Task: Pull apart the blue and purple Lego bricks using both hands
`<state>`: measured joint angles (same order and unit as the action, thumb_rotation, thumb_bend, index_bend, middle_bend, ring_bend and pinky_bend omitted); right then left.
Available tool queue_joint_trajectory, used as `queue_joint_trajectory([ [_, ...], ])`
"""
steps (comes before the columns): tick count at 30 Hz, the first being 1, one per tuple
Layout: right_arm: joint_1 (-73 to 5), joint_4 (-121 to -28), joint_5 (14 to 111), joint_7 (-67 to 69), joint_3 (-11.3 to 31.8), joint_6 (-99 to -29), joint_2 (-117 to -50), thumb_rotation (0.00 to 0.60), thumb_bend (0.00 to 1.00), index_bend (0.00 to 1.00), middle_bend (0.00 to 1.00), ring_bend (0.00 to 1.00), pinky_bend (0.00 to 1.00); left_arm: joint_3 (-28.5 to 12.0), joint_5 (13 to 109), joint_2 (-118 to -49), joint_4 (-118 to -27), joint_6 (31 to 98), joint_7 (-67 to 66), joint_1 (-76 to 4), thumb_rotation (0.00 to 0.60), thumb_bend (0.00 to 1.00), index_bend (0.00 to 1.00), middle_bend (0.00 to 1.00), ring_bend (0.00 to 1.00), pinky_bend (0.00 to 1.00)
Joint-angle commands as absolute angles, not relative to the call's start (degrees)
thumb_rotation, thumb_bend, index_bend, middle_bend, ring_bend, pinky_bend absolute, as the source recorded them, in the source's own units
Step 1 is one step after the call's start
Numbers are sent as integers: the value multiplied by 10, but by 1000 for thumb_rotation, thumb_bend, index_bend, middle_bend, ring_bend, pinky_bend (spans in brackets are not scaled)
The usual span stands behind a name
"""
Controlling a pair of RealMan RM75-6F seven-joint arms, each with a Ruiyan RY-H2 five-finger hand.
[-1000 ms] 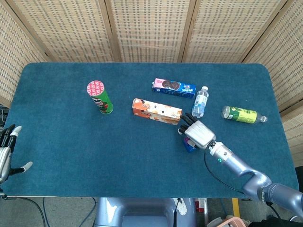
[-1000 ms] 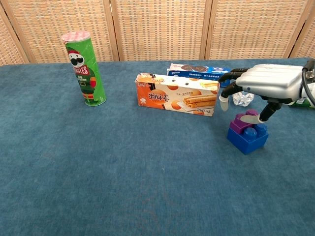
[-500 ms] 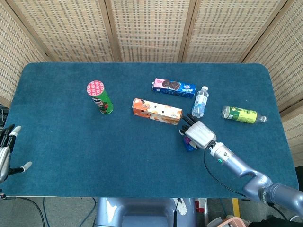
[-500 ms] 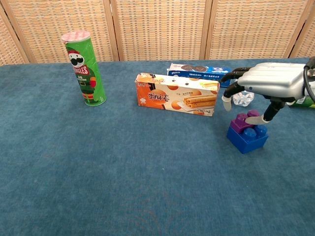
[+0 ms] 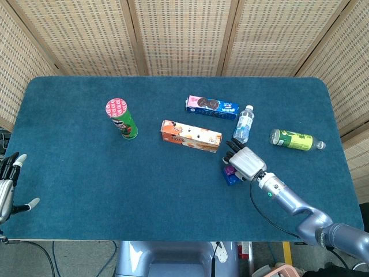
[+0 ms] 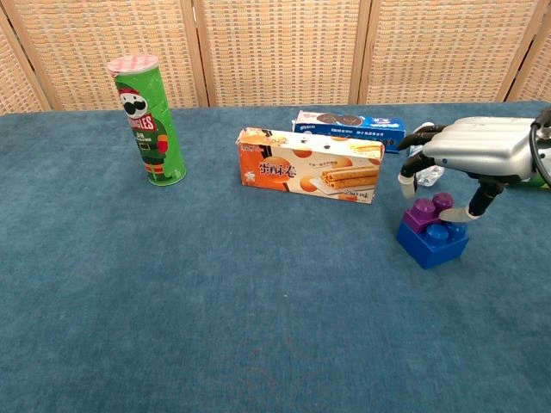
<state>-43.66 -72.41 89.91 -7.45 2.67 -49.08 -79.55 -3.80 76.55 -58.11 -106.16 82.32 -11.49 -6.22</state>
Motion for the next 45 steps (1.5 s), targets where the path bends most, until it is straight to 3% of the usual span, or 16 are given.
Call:
queue_joint_trajectory([
  [1,-439,-722,894,-80,26,-485,-798,600,326,404,387,4,0,-38,765,-581,-1061,823,-115,-62,600,0,0,0,0,0],
  [5,-437,-715,896,-73,28,-501,-807,600,399,581,553,101,0,-38,764,-582,-1060,821,-115,-63,600,0,0,0,0,0],
  [7,-433,-707,902,-52,30,-524,-817,600,423,615,594,128,0,-38,763,-582,-1060,820,-115,-63,600,0,0,0,0,0],
  [18,-422,-768,897,109,68,-606,-794,600,434,619,615,136,0,-46,762,-581,-1049,806,-101,-75,600,0,0,0,0,0],
  [23,-430,-830,846,147,113,-605,-797,600,434,619,616,136,0,-77,778,-576,-1016,730,-4,-134,600,0,0,0,0,0],
  [33,-453,-862,741,138,181,-605,-878,600,434,620,619,136,0,-118,813,-594,-995,579,154,-266,600,0,0,0,0,0],
  [45,-474,-824,679,101,217,-622,-963,600,434,621,625,145,0,-182,665,-592,-1037,356,247,-420,600,0,0,0,0,18],
])
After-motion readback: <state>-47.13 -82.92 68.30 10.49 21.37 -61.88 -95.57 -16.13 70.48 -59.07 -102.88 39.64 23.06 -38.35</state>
